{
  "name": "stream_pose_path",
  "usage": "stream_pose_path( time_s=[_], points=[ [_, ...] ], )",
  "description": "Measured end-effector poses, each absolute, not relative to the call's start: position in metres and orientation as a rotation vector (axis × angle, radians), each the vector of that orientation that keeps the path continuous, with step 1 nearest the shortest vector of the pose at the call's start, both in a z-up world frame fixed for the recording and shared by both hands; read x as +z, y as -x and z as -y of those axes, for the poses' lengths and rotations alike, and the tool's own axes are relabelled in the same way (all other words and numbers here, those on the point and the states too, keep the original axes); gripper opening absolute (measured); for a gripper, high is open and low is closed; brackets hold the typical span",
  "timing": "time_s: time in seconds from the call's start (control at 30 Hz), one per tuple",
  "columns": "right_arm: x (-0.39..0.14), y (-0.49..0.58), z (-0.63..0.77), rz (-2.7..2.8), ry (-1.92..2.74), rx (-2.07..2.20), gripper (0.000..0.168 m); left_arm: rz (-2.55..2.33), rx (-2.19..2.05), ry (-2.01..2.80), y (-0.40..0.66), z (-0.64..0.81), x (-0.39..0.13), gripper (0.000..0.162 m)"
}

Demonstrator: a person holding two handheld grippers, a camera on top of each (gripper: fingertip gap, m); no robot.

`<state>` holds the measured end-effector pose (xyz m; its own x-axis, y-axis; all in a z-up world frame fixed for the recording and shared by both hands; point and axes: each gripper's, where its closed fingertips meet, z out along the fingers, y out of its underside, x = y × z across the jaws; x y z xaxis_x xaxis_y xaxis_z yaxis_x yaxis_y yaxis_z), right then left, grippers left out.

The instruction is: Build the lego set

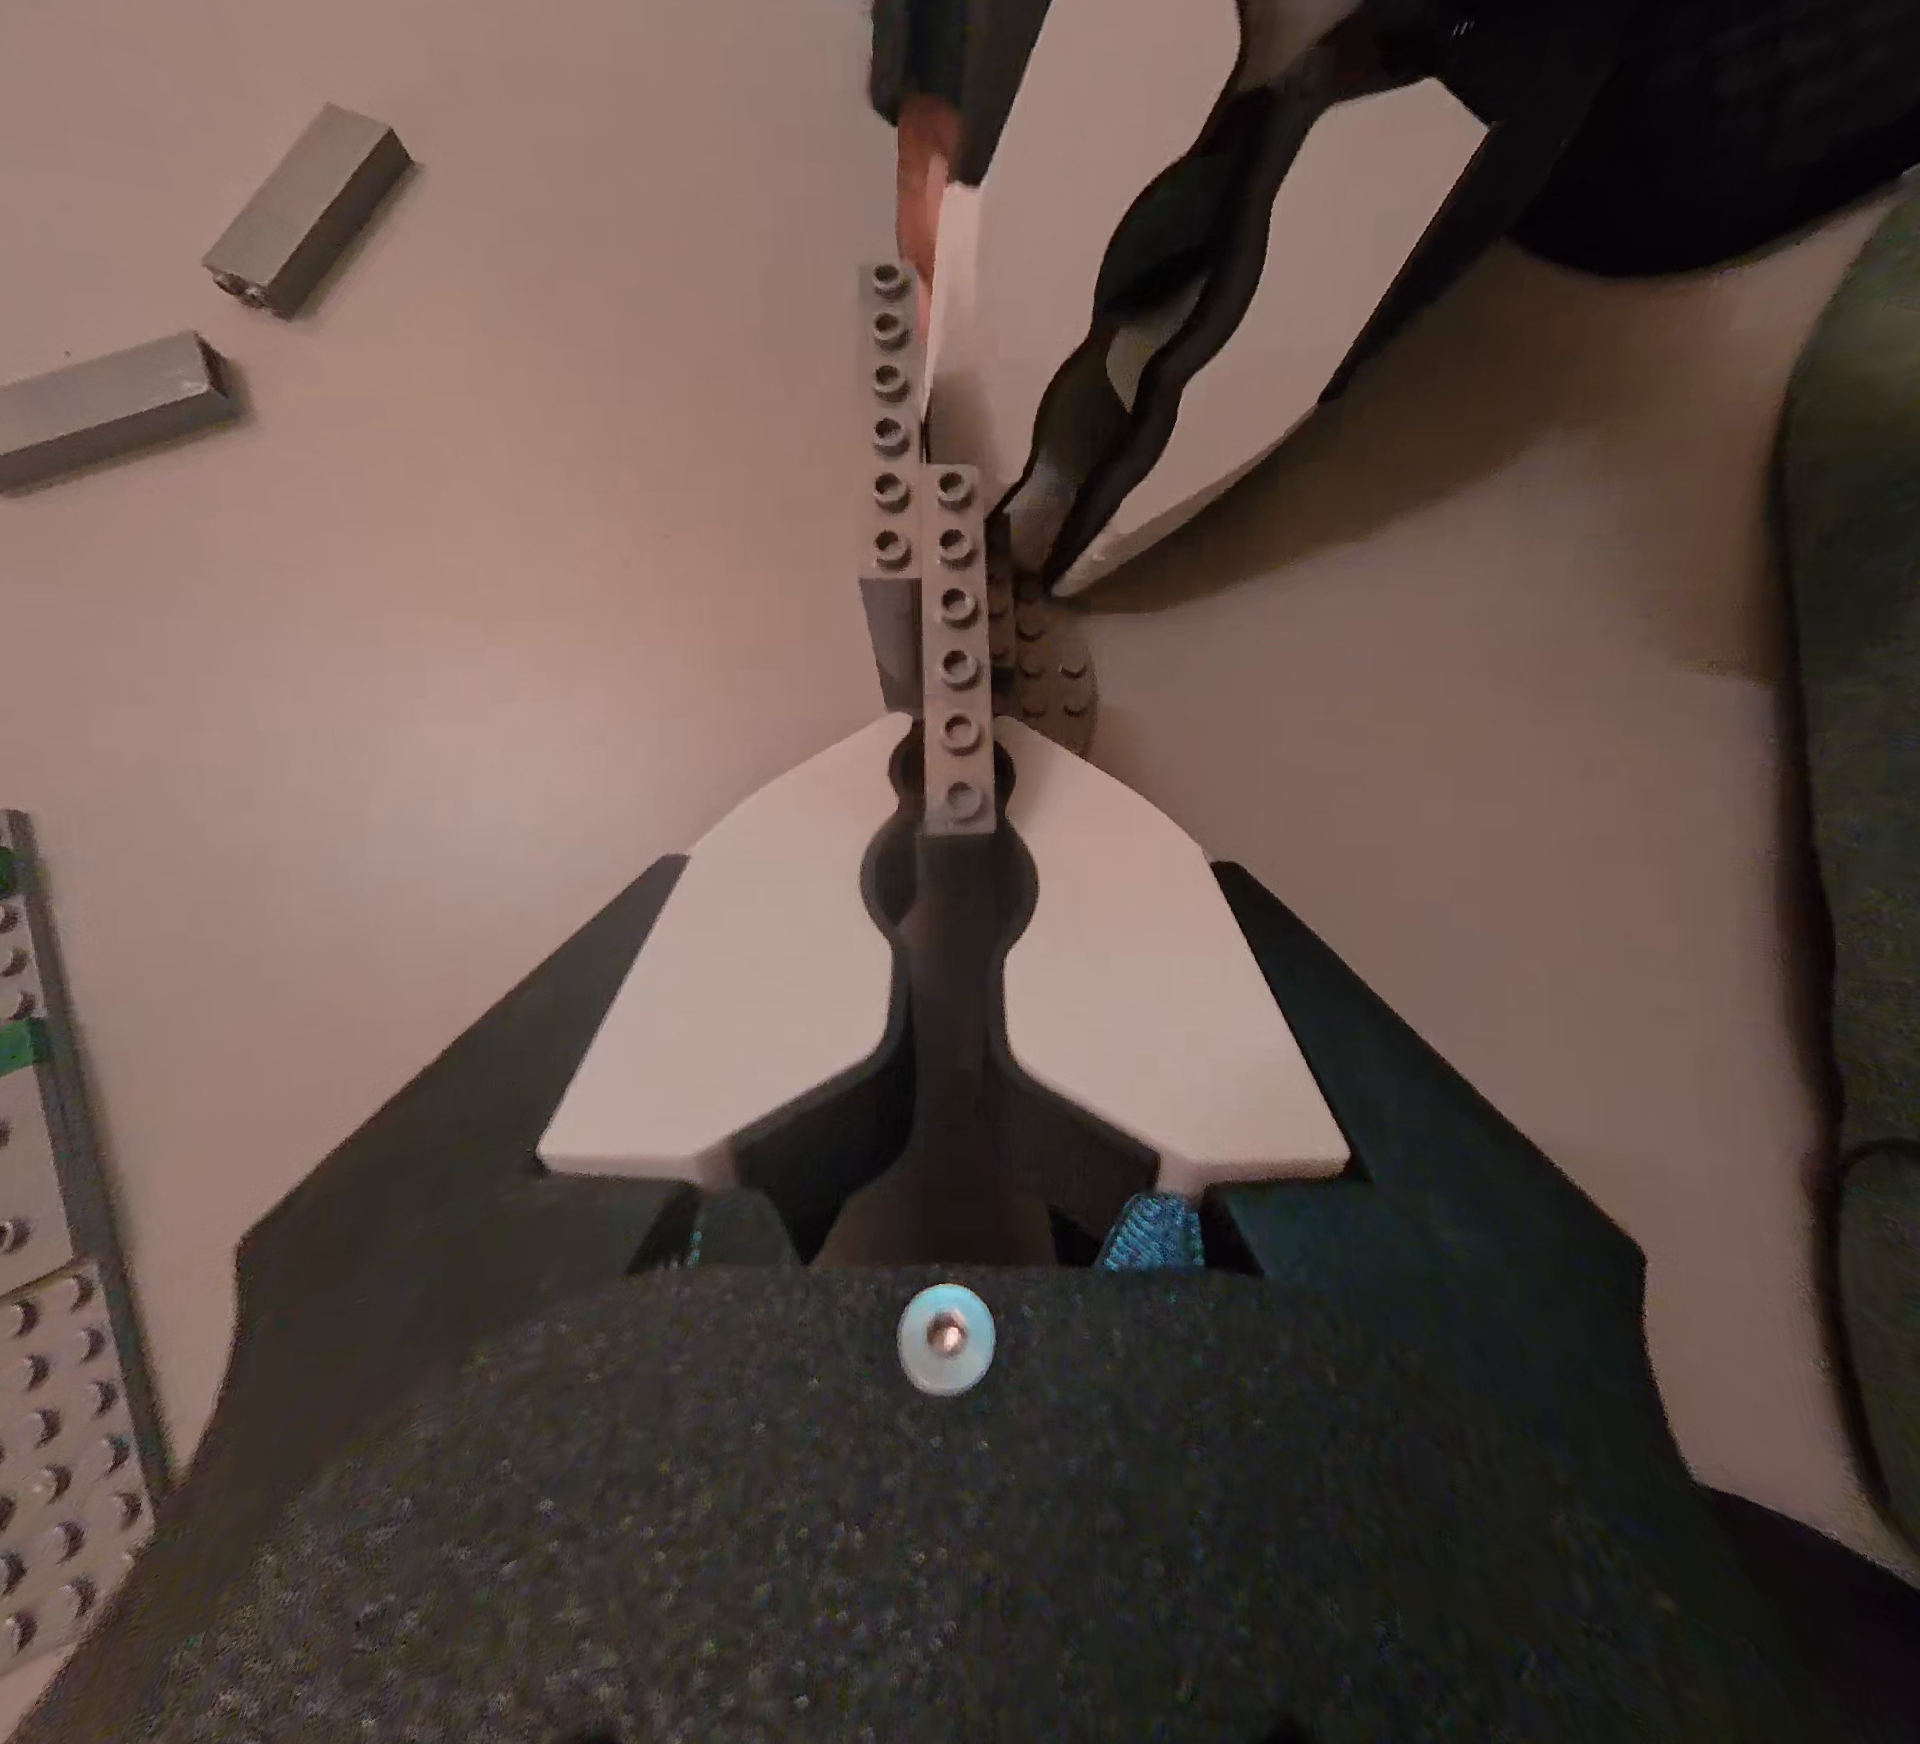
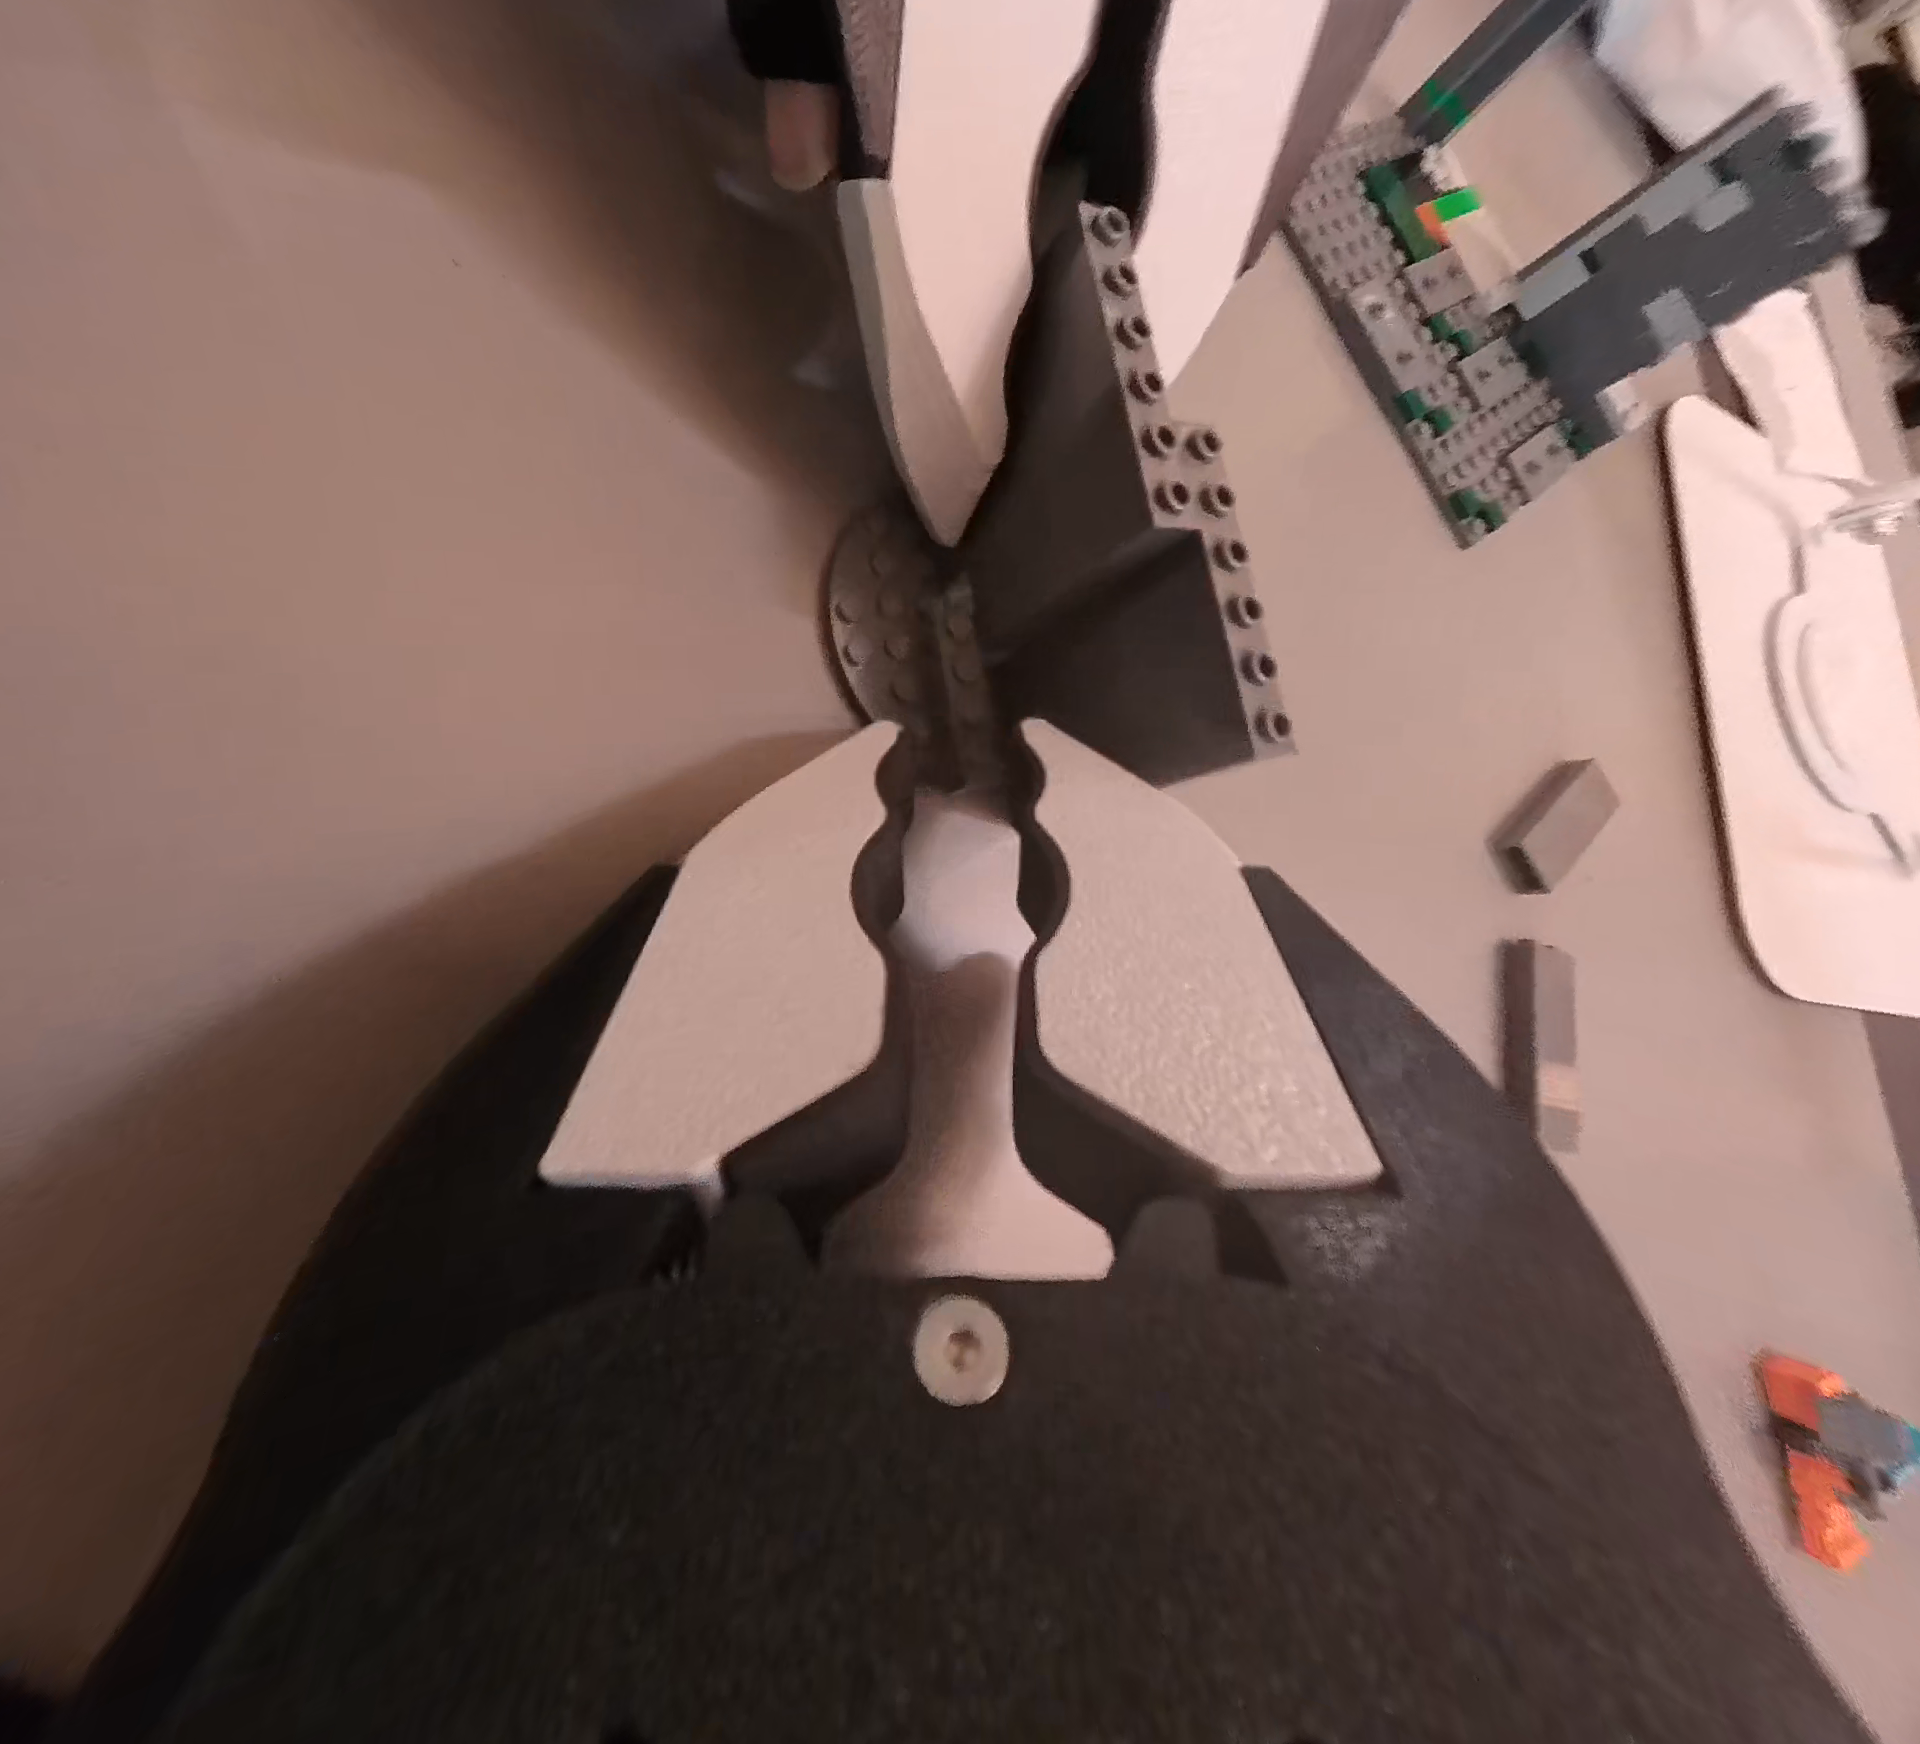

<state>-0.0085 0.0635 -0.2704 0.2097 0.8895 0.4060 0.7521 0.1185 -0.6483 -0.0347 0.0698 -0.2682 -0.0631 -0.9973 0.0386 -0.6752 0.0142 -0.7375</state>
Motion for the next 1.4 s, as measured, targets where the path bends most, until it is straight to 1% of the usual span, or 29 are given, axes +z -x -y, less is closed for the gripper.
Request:
stream_pose_path(
  time_s=[0.27,0.3,0.4,0.73,0.97,1.23,1.33,1.4],
  points=[
    [-0.272,0.014,-0.063,1.52,1.798,0.386,0.02,-1.789,-0.836,1.708,0.036,-0.07,-0.268,0.009],
    [-0.271,0.013,-0.066,1.496,1.805,0.389,0.009,-1.786,-0.84,1.713,0.036,-0.069,-0.268,0.009],
    [-0.271,0.014,-0.066,1.484,1.792,0.401,0.008,-1.775,-0.82,1.728,0.036,-0.07,-0.269,0.008],
    [-0.27,0.017,-0.059,1.576,1.522,0.037,0.006,-1.75,-0.798,1.791,0.035,-0.07,-0.271,0.011],
    [-0.265,0.019,-0.055,1.626,1.38,-0.106,0.0,-1.76,-0.806,1.806,0.034,-0.066,-0.271,0.012],
    [-0.264,0.024,-0.048,1.633,1.375,-0.05,0.0,-1.786,-0.734,1.793,0.037,-0.07,-0.272,0.009],
    [-0.253,0.014,-0.06,1.49,1.523,0.079,0.0,-1.792,-0.732,1.788,0.039,-0.068,-0.272,0.009],
    [-0.254,0.01,-0.062,1.466,1.578,0.114,0.001,-1.794,-0.736,1.79,0.039,-0.068,-0.272,0.009]
  ],
)
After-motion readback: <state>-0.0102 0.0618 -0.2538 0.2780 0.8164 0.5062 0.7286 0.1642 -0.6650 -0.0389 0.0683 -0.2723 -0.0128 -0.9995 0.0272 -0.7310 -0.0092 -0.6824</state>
